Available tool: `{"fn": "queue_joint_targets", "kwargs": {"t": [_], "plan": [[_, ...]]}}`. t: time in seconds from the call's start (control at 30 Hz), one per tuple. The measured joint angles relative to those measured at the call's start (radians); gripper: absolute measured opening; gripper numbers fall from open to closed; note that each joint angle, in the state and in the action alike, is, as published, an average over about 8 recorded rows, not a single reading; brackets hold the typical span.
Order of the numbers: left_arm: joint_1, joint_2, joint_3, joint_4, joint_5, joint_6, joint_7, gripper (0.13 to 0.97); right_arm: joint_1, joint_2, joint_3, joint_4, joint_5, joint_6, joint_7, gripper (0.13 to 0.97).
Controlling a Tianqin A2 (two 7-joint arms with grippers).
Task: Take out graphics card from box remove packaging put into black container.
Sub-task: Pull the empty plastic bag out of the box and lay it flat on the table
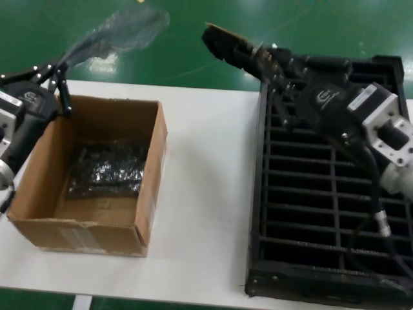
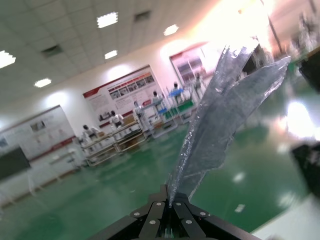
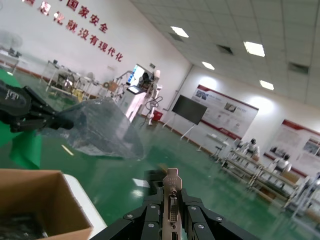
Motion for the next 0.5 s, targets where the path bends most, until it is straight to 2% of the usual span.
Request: {"fn": "queue_joint_targets", "kwargs": {"t": [0.13,0.3,0.4,0.5], "plan": [[0.027,-0.026,0.059,-0.065,-0.099,-0.023,-0.16,0.14,-0.012,-0.037,0.11,0.105,-0.164,-0.122,0.084,0.187],[0.056,-0.077,0.181,-0.158,-0.238,-0.074,-0.385,0.14,0.007,-0.125,0.244,0.203,-0.389,-0.308,0.161,0.187],[0.059,-0.104,0.259,-0.187,-0.286,-0.108,-0.511,0.14,0.027,-0.186,0.303,0.244,-0.52,-0.399,0.185,0.187],[0.049,-0.124,0.334,-0.188,-0.315,-0.135,-0.625,0.14,0.049,-0.241,0.341,0.278,-0.648,-0.473,0.205,0.187]]}}
